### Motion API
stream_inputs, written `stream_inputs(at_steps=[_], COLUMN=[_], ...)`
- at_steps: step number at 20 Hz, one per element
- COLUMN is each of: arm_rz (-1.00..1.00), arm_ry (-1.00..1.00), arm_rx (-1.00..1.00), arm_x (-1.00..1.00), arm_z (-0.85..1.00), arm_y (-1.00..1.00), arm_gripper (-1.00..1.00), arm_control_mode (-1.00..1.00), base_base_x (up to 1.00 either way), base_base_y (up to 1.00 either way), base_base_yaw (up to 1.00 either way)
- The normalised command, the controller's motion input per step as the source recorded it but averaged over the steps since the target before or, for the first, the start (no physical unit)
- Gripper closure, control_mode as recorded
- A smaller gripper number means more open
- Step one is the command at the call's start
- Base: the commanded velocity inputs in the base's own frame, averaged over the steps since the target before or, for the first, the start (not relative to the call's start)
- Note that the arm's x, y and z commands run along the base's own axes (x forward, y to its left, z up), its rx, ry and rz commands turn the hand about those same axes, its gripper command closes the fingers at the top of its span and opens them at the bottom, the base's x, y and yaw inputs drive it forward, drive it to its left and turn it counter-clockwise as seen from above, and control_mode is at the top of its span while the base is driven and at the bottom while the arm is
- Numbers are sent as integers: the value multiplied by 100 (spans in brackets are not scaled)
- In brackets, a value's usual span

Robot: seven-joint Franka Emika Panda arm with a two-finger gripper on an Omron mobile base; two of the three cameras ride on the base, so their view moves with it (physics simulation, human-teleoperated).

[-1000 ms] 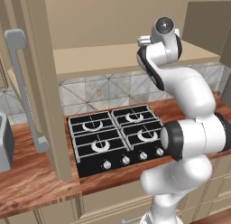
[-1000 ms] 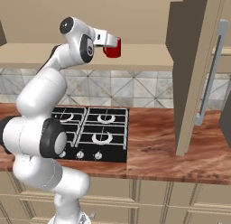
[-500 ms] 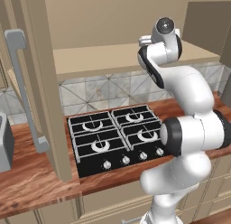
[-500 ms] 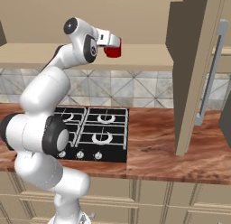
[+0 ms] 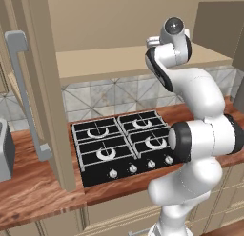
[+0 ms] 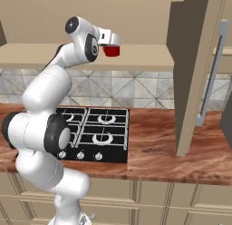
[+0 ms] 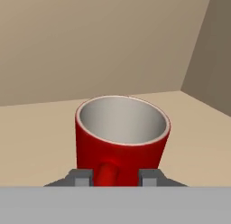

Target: Open the cabinet directly in front. Then move the beer and the mug to the dining counter with the jar on it.

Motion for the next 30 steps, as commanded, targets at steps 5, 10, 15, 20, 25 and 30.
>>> stream_inputs(at_steps=[5,10,15,20,25,30], arm_rz=[0,0,0,0,0,0], arm_ry=[0,0,-11,-16,-20,-16], arm_rx=[0,0,0,0,2,1], arm_x=[0,-1,-24,-60,-100,-100], arm_z=[0,0,26,37,17,-1], arm_y=[0,0,-5,-7,-26,-27], arm_gripper=[100,100,100,100,100,100], arm_control_mode=[-100,-100,-100,-100,-100,-100], base_base_x=[0,0,0,0,0,0], base_base_y=[0,0,0,0,0,0], base_base_yaw=[0,0,0,0,0,0])
